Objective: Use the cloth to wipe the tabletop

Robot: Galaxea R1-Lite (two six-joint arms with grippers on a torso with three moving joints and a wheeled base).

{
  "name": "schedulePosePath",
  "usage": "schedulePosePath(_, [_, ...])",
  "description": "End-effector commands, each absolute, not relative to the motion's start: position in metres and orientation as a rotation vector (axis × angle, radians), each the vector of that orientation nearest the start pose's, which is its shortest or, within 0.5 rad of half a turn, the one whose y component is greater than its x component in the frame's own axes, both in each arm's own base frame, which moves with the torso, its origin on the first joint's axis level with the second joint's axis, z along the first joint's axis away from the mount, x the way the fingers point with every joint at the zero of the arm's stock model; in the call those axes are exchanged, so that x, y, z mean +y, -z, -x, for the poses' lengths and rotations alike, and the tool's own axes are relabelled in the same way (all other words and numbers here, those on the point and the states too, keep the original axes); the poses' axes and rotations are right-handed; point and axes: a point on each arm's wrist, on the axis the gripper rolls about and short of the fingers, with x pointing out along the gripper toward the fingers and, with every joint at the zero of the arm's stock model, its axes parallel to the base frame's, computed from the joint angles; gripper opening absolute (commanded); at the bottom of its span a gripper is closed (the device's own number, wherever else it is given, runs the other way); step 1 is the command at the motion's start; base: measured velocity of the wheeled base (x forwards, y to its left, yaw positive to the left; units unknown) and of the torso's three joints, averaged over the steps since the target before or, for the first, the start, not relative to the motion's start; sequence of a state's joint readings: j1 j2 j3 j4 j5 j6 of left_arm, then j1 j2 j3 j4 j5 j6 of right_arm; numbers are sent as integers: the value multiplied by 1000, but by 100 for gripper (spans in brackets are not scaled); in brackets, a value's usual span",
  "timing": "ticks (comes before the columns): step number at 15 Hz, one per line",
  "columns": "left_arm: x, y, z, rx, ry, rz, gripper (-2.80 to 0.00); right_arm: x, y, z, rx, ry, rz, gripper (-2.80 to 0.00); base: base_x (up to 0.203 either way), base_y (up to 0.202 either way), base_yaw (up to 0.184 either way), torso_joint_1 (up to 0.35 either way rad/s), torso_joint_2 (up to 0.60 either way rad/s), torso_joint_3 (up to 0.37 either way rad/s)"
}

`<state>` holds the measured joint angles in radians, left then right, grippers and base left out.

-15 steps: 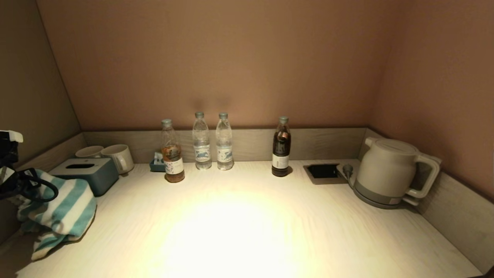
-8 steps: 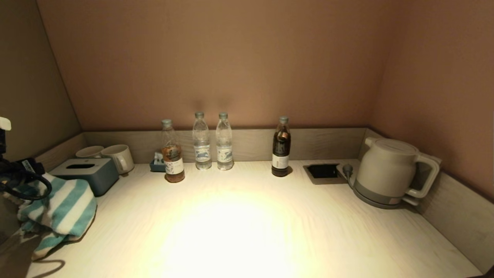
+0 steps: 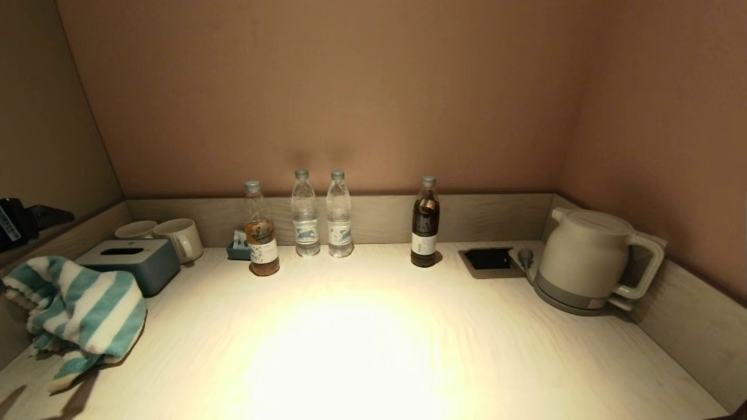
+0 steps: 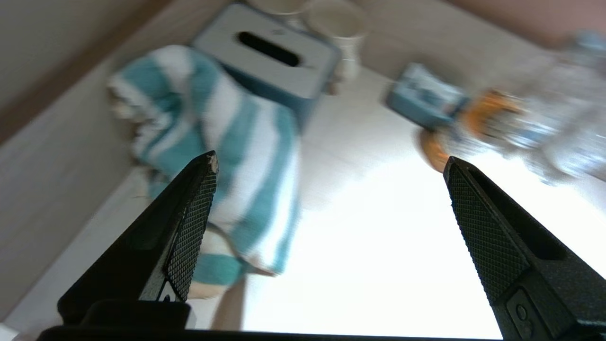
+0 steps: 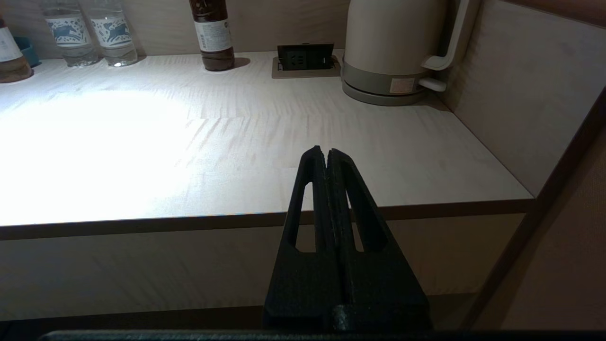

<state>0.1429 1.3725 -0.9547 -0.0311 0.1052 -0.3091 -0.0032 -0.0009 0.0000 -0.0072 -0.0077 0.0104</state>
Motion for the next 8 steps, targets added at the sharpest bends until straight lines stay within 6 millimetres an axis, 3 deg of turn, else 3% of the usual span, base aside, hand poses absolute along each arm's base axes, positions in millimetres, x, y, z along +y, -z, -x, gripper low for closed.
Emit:
schedulePosePath(1, [29, -269, -198, 277, -254, 315, 0, 0, -76, 23, -8, 11, -11, -280, 0, 0, 0, 0, 0, 0])
schedulePosePath(2, [27, -269, -192, 272, -220, 312, -280, 0, -76, 23, -8, 12, -11, -280, 0, 0, 0, 0, 0, 0])
schedulePosePath(8, [10, -275, -112, 99, 94, 168, -280, 0, -76, 23, -8, 11, -11, -280, 0, 0, 0, 0, 0, 0])
